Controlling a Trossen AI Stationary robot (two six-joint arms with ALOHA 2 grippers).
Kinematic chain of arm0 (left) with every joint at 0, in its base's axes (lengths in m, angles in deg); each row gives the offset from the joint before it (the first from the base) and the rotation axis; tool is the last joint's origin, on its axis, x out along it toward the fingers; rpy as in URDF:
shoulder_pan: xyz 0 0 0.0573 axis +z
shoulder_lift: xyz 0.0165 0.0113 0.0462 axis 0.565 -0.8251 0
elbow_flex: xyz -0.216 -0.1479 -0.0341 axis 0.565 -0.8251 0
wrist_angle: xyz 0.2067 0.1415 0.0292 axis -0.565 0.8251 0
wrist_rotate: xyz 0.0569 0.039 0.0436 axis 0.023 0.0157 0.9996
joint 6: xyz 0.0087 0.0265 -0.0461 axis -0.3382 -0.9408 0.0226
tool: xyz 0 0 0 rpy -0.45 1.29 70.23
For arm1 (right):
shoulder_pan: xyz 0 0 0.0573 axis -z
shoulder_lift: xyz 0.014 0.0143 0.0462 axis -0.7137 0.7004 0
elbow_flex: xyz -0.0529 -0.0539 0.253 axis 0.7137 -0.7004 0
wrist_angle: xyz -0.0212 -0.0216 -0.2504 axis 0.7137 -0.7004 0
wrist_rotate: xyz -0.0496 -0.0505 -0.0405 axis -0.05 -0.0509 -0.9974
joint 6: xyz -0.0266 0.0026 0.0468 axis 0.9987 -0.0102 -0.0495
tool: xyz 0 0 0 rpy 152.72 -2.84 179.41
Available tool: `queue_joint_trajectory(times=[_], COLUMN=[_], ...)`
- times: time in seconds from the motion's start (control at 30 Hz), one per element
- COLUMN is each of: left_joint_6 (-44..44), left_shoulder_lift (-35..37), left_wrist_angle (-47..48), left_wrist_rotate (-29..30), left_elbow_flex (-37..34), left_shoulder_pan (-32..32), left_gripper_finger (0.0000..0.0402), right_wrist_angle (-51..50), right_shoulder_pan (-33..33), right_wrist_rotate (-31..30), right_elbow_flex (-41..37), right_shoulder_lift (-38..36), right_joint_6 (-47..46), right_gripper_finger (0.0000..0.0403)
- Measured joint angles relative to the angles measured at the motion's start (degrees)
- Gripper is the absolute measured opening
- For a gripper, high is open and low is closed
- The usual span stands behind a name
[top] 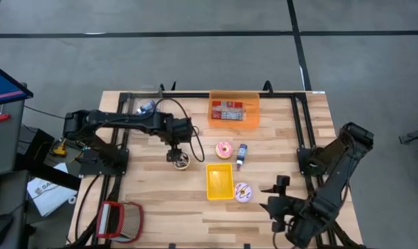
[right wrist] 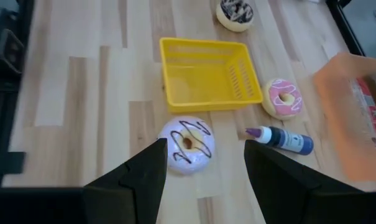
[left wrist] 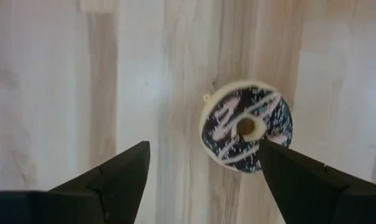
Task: Pick & Place Food Item
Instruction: Put the black donut into the yellow bin
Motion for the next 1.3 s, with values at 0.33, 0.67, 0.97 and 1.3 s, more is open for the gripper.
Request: queue_joint_trajectory(times=[0.33, 0.67, 0.97, 1.3], left_joint_6=[0.3, 0.28, 0.5, 1.87], left_shoulder_lift=[-0.04, -0.57, -2.52, -2.93], left_wrist_angle=[-6.98, -14.95, -16.81, -16.85], left_wrist_rotate=[-0.22, 0.04, -0.56, -1.49], left_elbow_flex=[-7.35, -10.53, -11.34, -11.38], left_shoulder_pan=[-2.0, -0.82, -0.5, -0.76], left_gripper_finger=[0.0297, 0.0297, 0.0297, 0.0297], right_wrist_angle=[-0.41, -0.4, -0.5, -0.83], right_shoulder_pan=[-2.26, -2.21, -2.21, -2.61], right_wrist_rotate=[-4.46, -4.44, -4.41, -4.35], right_elbow_flex=[0.0, 0.0, 0.0, 0.0], right_shoulder_lift=[-0.23, -0.23, -0.23, -0.23], right_joint_6=[-1.45, -1.19, -1.02, -1.43], right_gripper_finger=[0.0207, 0.0207, 0.0207, 0.0207])
